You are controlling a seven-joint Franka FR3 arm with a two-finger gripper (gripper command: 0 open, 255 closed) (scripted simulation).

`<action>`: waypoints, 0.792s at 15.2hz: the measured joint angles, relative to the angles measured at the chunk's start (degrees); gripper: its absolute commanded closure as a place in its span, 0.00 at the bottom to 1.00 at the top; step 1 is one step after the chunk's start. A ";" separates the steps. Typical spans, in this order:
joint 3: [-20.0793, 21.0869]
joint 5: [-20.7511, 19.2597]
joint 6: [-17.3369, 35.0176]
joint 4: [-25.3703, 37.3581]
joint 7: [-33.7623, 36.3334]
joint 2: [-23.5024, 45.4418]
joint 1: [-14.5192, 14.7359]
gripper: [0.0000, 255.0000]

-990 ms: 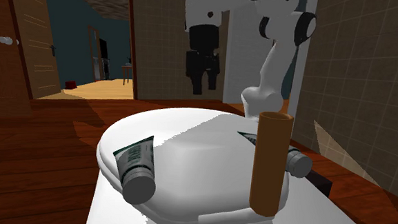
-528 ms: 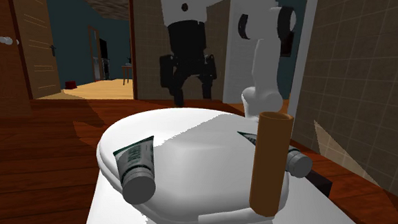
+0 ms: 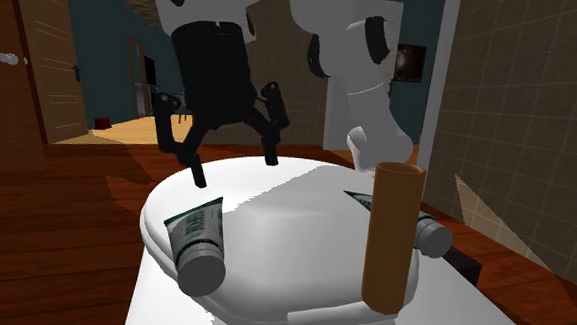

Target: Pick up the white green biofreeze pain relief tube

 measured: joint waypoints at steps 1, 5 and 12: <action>-0.57 -0.67 -0.51 2.83 2.11 2.51 1.24 0.00; -3.00 -3.45 -4.49 16.85 8.45 12.66 6.85 0.00; -3.38 -3.51 0.77 11.91 8.55 13.29 6.09 0.00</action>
